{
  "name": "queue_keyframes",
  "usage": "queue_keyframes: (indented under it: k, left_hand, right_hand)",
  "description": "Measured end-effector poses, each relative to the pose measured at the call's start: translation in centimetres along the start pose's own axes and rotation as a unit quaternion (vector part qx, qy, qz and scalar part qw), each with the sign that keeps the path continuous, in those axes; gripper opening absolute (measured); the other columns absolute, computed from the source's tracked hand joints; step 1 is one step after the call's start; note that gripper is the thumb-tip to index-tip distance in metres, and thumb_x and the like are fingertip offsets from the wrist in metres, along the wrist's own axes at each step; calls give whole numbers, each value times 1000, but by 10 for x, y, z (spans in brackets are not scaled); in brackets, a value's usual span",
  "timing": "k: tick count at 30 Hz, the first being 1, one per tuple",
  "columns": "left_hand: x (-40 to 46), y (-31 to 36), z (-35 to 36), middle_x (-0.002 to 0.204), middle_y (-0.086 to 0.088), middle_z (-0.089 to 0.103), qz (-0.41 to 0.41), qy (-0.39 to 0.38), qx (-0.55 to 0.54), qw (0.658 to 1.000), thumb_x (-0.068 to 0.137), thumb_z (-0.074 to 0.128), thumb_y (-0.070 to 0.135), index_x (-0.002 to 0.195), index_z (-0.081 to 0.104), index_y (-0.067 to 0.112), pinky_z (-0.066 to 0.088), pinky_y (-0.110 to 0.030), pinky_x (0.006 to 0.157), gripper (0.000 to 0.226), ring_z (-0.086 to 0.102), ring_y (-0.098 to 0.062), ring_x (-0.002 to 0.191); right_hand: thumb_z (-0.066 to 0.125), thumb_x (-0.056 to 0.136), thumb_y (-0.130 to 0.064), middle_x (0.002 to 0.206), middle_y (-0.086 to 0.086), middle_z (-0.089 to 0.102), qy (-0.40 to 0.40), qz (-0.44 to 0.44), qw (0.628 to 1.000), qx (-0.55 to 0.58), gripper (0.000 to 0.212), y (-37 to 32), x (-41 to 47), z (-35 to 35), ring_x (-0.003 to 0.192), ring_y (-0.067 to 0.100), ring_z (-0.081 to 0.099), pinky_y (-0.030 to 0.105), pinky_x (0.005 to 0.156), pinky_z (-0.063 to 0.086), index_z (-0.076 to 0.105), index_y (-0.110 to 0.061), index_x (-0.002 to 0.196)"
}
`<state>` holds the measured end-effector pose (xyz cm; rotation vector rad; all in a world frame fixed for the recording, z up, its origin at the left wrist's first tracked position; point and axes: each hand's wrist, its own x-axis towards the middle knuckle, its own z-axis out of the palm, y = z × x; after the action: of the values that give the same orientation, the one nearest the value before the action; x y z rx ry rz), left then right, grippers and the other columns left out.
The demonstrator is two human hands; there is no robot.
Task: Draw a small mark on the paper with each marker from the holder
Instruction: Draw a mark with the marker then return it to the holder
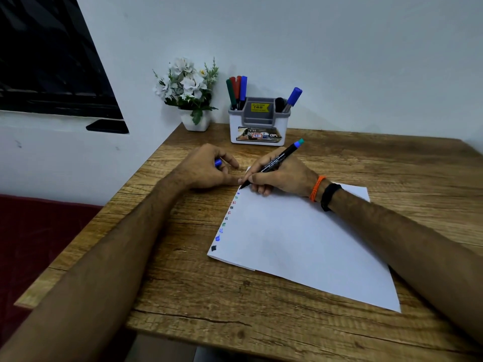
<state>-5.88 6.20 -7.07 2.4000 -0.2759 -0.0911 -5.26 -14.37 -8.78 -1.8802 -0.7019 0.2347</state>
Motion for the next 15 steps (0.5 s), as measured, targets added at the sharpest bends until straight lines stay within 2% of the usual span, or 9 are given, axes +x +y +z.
queue_keyframes:
  k: [3, 6, 10, 15]
  left_hand:
    - [0, -2, 0, 65, 6, 68, 2, 5, -3, 1000, 70, 86, 26, 95, 69, 23, 48, -24, 66, 30, 57, -4, 55]
    - [1, -1, 0, 69, 0, 69, -2, 0, -6, 1000, 70, 85, 24, 96, 69, 22, 52, -30, 69, 31, 58, -7, 58]
    - [0, -1, 0, 69, 0, 69, -2, 0, -6, 1000, 71, 85, 25, 98, 69, 21, 49, -25, 66, 32, 58, -6, 57]
    - [-1, 0, 0, 73, -1, 70, -3, -1, -4, 1000, 71, 84, 26, 99, 69, 21, 51, -25, 68, 33, 58, -7, 60]
  right_hand:
    - [61, 89, 4, 72, 10, 72, 0, 4, 1000, -2, 14, 0, 1, 0, 56, 11, 64, 20, 53, 53, 72, 10, 96]
    - [61, 89, 4, 72, 10, 72, 6, 3, 1000, 3, 14, 0, 1, 0, 56, 11, 65, 20, 52, 52, 71, 11, 95]
    - [61, 88, 6, 70, 7, 72, 6, -1, 1000, 2, 13, 0, 1, 1, 55, 11, 64, 19, 51, 51, 71, 12, 94]
    - [60, 88, 7, 72, 12, 71, 3, -5, 1000, 0, 13, -1, -1, 0, 54, 10, 63, 18, 50, 51, 73, 8, 91]
